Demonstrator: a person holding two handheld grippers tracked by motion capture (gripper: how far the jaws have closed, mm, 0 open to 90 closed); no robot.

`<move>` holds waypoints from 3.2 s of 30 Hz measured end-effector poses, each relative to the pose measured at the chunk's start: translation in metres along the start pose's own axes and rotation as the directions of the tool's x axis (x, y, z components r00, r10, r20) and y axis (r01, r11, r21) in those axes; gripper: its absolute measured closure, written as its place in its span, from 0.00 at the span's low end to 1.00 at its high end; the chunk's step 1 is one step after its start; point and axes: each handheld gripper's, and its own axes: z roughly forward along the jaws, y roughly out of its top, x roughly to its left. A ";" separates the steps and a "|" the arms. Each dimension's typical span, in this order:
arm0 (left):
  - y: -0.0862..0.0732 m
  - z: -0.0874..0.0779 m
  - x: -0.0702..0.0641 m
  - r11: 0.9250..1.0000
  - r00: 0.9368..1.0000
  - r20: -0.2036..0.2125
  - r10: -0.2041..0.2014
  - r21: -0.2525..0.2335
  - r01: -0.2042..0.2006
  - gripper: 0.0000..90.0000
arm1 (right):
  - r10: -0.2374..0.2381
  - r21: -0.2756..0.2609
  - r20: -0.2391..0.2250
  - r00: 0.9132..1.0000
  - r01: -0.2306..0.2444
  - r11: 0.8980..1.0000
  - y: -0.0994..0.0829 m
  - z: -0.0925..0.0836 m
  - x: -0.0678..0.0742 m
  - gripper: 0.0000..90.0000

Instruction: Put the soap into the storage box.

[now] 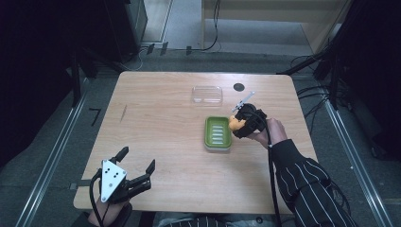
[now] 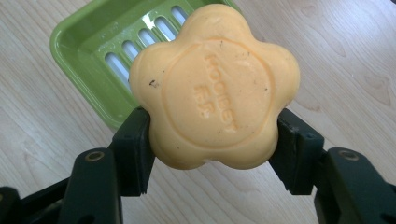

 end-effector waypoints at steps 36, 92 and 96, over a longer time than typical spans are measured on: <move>-0.001 -0.003 0.001 1.000 1.000 -0.009 -0.002 -0.001 0.002 0.14 | -0.088 0.043 -0.059 0.994 0.091 0.995 0.040 0.030 0.027 0.44; -0.001 -0.004 0.001 1.000 1.000 -0.007 0.001 -0.003 -0.001 0.14 | -0.088 0.107 -0.036 0.996 0.091 0.990 0.045 0.061 0.039 0.44; -0.001 -0.004 0.001 1.000 1.000 -0.006 0.003 -0.002 -0.003 0.14 | -0.084 0.110 -0.034 0.996 0.087 0.990 0.046 0.063 0.039 0.44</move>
